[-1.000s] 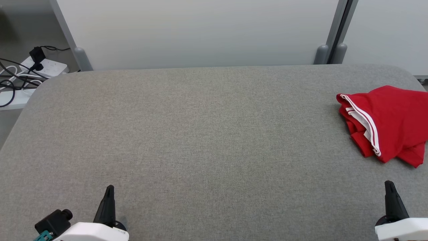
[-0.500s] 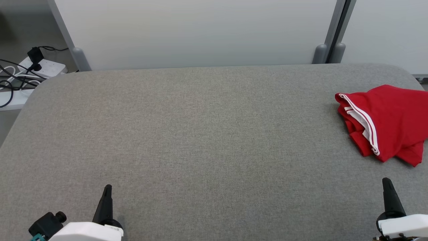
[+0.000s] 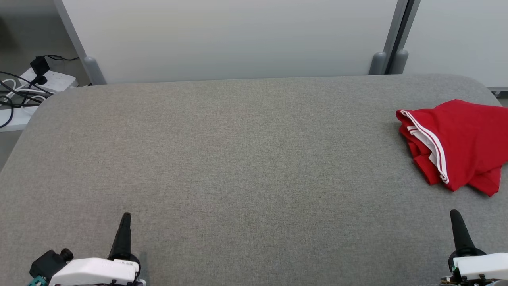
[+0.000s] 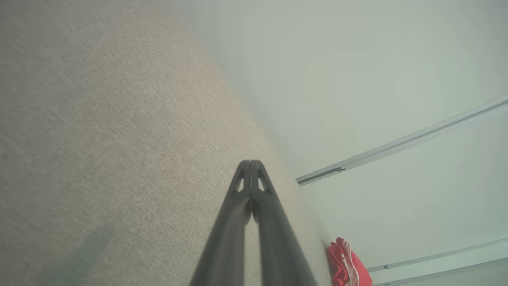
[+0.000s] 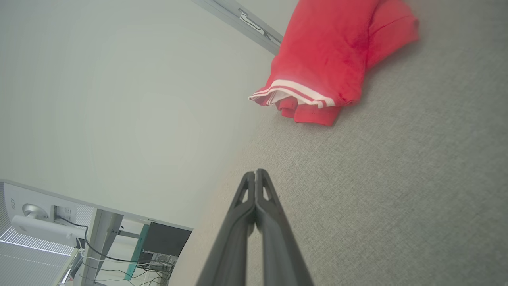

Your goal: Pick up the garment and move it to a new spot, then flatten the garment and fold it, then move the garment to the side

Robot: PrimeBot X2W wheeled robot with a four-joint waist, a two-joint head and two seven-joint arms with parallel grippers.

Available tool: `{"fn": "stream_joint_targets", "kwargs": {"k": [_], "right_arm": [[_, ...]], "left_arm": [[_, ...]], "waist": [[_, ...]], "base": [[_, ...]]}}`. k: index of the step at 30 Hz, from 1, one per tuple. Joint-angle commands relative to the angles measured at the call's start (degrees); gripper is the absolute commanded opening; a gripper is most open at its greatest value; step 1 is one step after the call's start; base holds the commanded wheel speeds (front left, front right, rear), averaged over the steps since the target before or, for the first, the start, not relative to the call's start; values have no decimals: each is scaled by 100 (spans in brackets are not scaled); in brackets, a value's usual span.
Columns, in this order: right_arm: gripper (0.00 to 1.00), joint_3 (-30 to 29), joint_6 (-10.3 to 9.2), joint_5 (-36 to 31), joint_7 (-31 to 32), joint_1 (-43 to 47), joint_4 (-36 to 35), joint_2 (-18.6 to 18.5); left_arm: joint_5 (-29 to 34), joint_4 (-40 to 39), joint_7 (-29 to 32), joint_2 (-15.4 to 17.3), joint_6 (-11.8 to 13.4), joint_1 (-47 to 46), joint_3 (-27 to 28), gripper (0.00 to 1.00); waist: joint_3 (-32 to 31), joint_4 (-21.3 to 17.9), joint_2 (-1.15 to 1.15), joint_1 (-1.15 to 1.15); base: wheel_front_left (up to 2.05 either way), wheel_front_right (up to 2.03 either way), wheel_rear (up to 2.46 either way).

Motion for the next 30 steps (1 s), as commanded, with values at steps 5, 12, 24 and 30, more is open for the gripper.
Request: {"fn": "stream_joint_targets", "kwargs": {"k": [5,12,24,30], "right_arm": [[0,152,7,489,114,-316,-151,-106],[0,191,7,983,210,-354,-146,-110],[0,258,8,1829,373,-421,-136,-115],[0,292,8,2250,455,-454,-131,-118]], "left_arm": [[-486,-210,98,67,-71,-353,178,0],[-969,-247,216,69,-96,-382,216,0],[-1796,-311,419,75,-139,-432,281,0],[-2208,-343,520,77,-161,-457,314,0]], "waist": [[3,-11,0,-1],[7,-26,0,-1],[14,-51,0,-1],[17,-63,0,-1]], "base": [[0,0,0],[0,0,0],[0,0,0],[0,0,0]]}}
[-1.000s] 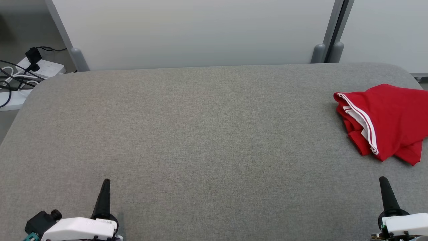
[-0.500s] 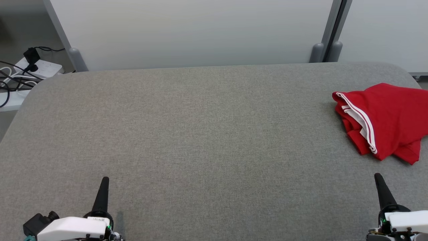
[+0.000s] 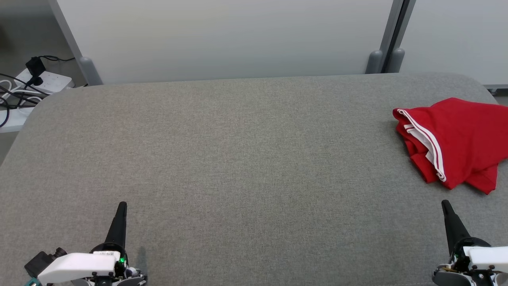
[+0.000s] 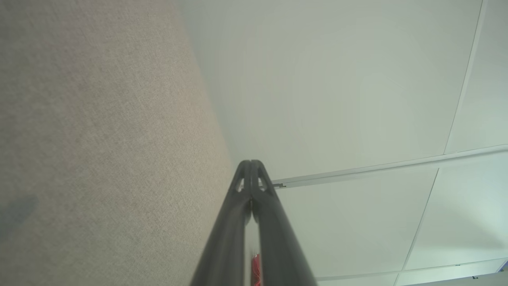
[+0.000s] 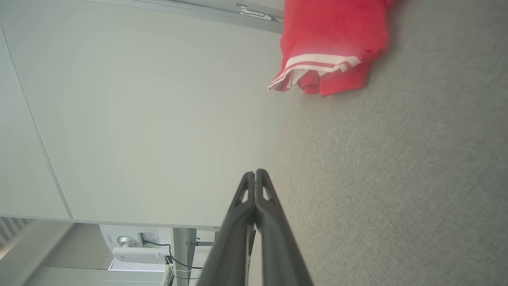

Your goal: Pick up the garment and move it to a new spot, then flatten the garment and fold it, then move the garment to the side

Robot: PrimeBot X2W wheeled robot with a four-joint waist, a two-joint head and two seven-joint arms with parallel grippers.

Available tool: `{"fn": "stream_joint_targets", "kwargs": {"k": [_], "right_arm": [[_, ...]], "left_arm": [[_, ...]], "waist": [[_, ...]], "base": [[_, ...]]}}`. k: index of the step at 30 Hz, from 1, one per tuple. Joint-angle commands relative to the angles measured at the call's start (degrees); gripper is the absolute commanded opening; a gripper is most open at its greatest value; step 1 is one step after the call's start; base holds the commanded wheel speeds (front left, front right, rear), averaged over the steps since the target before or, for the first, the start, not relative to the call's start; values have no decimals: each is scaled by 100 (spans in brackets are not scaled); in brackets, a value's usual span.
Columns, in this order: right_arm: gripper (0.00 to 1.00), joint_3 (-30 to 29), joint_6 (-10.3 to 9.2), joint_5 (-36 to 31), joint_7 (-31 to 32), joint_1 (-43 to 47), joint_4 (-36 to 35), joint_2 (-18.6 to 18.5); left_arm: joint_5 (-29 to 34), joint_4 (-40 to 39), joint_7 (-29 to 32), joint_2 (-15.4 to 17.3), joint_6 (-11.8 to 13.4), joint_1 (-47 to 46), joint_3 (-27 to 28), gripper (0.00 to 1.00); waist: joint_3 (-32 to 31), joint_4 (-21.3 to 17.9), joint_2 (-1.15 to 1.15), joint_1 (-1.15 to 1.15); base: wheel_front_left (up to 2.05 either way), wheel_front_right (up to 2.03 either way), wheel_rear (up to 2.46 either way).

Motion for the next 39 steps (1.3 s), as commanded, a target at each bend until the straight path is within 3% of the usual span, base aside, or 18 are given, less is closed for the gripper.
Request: {"fn": "stream_joint_targets", "kwargs": {"k": [1,12,39], "right_arm": [[0,151,9,224,87,-248,-150,-93],[0,207,10,927,223,-303,-142,-98],[0,208,10,927,223,-303,-142,-98]], "left_arm": [[-224,-184,72,74,-62,-292,197,0],[-911,-237,240,78,-98,-334,251,0],[-912,-238,239,78,-98,-334,250,0]], "waist": [[1,-4,0,0],[6,-24,0,0],[6,-24,0,0]], "base": [[0,0,0],[0,0,0],[0,0,0]]}}
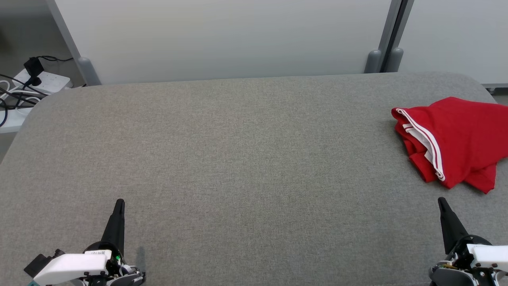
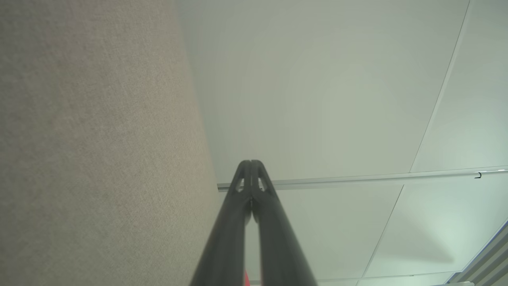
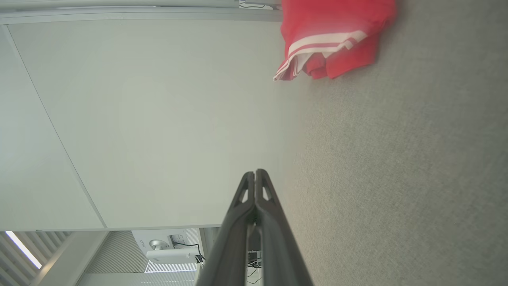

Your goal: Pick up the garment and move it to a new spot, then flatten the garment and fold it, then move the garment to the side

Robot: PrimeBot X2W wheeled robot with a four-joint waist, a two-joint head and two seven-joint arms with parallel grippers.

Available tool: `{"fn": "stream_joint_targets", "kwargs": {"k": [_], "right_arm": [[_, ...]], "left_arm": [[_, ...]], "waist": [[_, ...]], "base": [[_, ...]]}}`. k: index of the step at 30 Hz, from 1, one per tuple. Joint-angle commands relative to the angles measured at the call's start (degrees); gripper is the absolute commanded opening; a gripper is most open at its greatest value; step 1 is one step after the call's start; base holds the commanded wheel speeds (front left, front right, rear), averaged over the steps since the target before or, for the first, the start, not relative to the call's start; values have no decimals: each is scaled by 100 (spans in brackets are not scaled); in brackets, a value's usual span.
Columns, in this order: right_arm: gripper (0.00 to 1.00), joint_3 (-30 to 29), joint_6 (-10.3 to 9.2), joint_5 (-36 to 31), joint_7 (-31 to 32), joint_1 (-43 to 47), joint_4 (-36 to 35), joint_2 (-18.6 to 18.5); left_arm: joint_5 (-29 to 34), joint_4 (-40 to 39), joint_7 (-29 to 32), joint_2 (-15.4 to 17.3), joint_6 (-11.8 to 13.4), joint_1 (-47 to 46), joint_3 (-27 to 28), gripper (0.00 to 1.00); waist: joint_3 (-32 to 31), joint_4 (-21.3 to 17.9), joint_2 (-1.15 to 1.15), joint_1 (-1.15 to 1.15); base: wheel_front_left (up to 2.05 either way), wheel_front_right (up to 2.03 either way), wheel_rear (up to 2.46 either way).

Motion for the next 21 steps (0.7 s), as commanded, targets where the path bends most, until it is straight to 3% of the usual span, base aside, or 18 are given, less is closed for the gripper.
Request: {"fn": "stream_joint_targets", "kwargs": {"k": [1,21], "right_arm": [[0,142,10,65,45,-255,-154,-89],[0,143,10,65,44,-255,-154,-89]], "left_arm": [[-23,-161,37,77,-46,-332,191,0],[-23,-162,37,77,-46,-332,190,0]], "waist": [[0,0,0,0],[0,0,0,0]], "base": [[0,0,0],[0,0,0]]}}
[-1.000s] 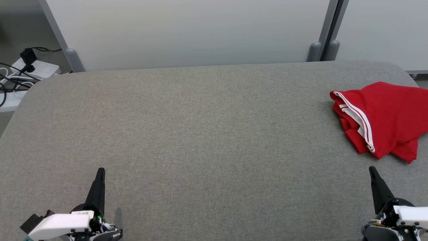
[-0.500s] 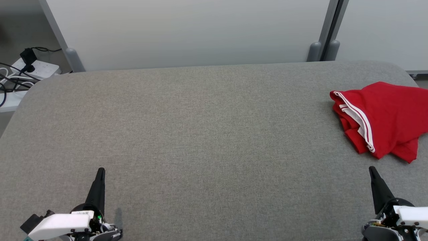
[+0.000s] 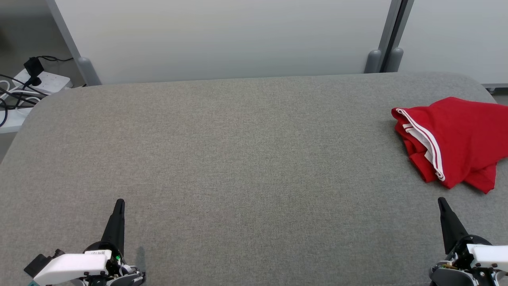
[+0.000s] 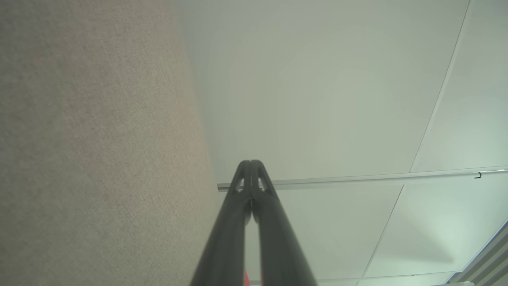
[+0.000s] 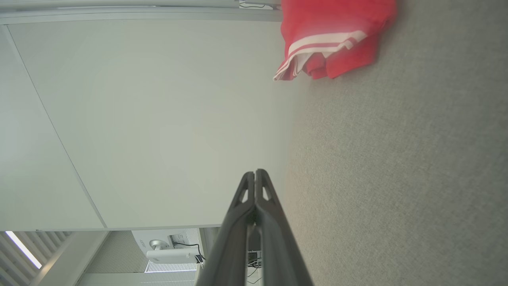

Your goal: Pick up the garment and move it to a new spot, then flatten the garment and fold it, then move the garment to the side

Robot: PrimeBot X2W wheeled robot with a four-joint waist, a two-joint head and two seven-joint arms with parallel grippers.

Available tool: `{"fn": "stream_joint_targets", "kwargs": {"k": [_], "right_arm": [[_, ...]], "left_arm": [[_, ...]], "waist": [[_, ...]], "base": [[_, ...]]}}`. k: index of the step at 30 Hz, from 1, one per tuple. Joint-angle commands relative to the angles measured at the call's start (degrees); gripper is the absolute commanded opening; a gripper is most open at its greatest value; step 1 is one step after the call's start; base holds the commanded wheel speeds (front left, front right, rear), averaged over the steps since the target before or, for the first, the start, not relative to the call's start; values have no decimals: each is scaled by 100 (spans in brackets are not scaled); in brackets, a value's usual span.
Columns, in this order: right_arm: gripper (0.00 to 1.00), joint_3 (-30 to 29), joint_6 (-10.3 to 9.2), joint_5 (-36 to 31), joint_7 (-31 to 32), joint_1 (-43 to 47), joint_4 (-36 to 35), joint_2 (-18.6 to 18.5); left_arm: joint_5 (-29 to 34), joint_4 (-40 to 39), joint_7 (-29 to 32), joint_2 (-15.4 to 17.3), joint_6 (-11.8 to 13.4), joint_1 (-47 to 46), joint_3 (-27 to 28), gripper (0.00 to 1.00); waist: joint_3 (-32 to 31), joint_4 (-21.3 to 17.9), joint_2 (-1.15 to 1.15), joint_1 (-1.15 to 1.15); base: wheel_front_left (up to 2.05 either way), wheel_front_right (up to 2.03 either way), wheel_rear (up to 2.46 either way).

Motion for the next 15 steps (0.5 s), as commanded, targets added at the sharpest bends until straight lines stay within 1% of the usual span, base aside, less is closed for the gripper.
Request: {"fn": "stream_joint_targets", "kwargs": {"k": [1,15], "right_arm": [[0,141,10,65,45,-255,-154,-88],[0,142,10,65,45,-255,-154,-88]], "left_arm": [[-23,-161,37,77,-46,-332,190,0],[-24,-161,36,77,-46,-332,190,0]], "waist": [[0,0,0,0],[0,0,0,0]], "base": [[0,0,0],[0,0,0]]}}
